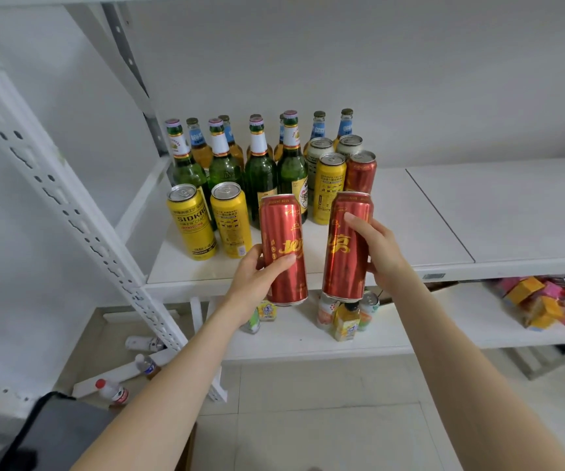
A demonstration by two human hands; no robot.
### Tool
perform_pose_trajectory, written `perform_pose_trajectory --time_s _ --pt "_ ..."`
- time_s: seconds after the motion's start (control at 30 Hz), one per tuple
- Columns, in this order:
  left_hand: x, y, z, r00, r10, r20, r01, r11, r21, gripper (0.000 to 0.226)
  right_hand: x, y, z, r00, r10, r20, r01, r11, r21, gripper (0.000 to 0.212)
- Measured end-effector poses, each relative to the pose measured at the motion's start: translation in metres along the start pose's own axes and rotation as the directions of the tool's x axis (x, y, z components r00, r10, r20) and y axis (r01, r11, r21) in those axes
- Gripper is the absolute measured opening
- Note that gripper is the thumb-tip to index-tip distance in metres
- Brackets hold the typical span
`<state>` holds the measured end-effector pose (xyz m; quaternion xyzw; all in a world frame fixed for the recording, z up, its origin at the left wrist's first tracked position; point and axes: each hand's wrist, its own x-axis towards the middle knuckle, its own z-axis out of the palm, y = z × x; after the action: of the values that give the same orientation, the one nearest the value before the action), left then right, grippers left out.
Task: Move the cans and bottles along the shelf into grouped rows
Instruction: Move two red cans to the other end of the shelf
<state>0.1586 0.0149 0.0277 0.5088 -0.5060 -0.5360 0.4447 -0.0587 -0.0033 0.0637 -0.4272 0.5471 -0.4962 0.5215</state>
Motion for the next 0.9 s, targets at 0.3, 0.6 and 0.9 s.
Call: perform_pose_trajectory --time_s 0.3,0.6,0.9 --pt "0.002 0.019 0.037 0.998 0.033 0.044 -0.033 0.999 -0.007 0.044 -0.012 -0.008 -0.038 0.999 -0.024 -0.035 0.025 0.999 0.026 0.034" --pt "0.015 0.032 0.107 0.997 0.068 0.028 -0.069 0.997 0.022 0.04 -0.003 -0.025 -0.107 0.998 -0.055 -0.031 0.056 0.998 0.018 0.031" --pt "0.021 0.038 0.226 0.994 0.105 0.001 -0.105 0.994 -0.022 0.04 0.001 -0.044 -0.221 0.998 -0.07 0.002 0.07 0.997 -0.024 0.027"
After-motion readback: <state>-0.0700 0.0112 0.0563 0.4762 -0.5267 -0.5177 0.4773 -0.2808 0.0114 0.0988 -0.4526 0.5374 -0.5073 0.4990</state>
